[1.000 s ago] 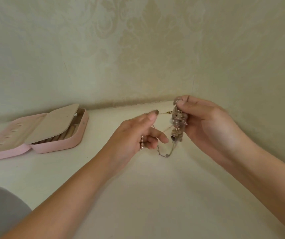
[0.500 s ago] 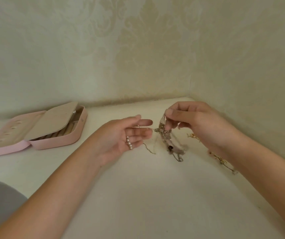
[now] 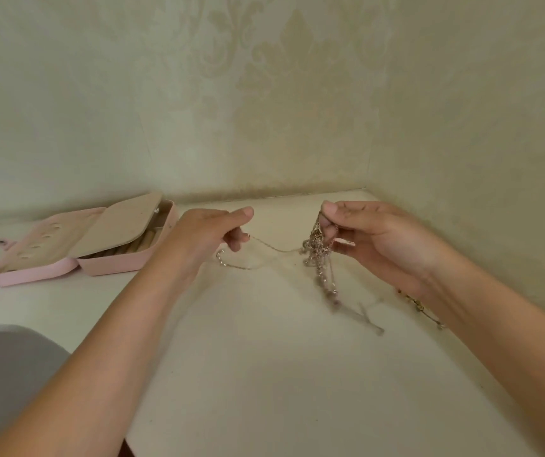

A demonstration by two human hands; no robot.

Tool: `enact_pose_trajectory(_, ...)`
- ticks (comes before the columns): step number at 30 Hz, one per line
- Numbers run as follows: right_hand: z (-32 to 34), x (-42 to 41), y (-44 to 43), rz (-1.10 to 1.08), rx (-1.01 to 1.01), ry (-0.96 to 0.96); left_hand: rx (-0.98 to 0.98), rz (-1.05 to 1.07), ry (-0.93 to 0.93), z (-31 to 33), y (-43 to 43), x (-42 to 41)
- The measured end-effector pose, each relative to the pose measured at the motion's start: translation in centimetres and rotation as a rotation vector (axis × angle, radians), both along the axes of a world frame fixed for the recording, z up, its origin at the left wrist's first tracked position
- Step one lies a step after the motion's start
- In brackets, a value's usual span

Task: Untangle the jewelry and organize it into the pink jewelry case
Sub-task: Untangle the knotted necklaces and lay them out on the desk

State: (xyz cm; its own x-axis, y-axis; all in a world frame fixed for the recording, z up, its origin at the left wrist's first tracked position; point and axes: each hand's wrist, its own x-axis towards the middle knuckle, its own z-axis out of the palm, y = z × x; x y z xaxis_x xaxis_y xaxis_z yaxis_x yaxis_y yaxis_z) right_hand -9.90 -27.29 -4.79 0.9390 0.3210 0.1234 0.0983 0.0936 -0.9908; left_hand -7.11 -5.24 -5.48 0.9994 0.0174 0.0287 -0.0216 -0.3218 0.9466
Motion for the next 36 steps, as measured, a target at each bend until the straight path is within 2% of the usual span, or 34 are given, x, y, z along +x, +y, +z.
enact_pose_trajectory(3, -0.2, 0.2, 0.2, 0.004, 0.017, 0.025, 0.177, 0.006, -0.089, 0.3, -0.4, -0.2)
enact_pose_trajectory(4, -0.2, 0.2, 0.3, 0.005, 0.016, 0.026, 0.179, -0.042, -0.096, 0.5, -0.7, -0.2)
enact_pose_trajectory(8, -0.2, 0.2, 0.1, 0.007, 0.02, -0.014, -0.02, -0.634, 0.027, 0.9, -2.3, 0.5)
enact_pose_trajectory(9, -0.2, 0.2, 0.0, -0.004, 0.023, -0.018, -0.049, -0.704, 0.047, 0.9, -2.8, 0.8)
enact_pose_trajectory(14, -0.3, 0.9, -1.2, -0.05, 0.039, 0.025, -0.146, -0.726, 0.101, 0.8, -5.1, 3.2)
enact_pose_trajectory(17, -0.3, 1.0, -1.4, -0.071, 0.044, 0.024, -0.27, -0.791, 0.146, -0.1, -5.8, 3.7)
enact_pose_trajectory(23, -0.3, 1.0, -0.8, -0.141, -0.051, -0.037, -0.49, -0.931, 0.207, -1.9, -6.4, 3.6)
enact_pose_trajectory(30, 0.7, 0.6, -1.2, -0.302, -0.081, -0.051, -0.726, -0.86, 0.221, -1.4, -5.6, 3.6)
enact_pose_trajectory(36, 1.8, 0.0, -1.2, -0.313, -0.096, -0.122, -0.785, -0.857, 0.227, -0.8, -5.1, 3.4)
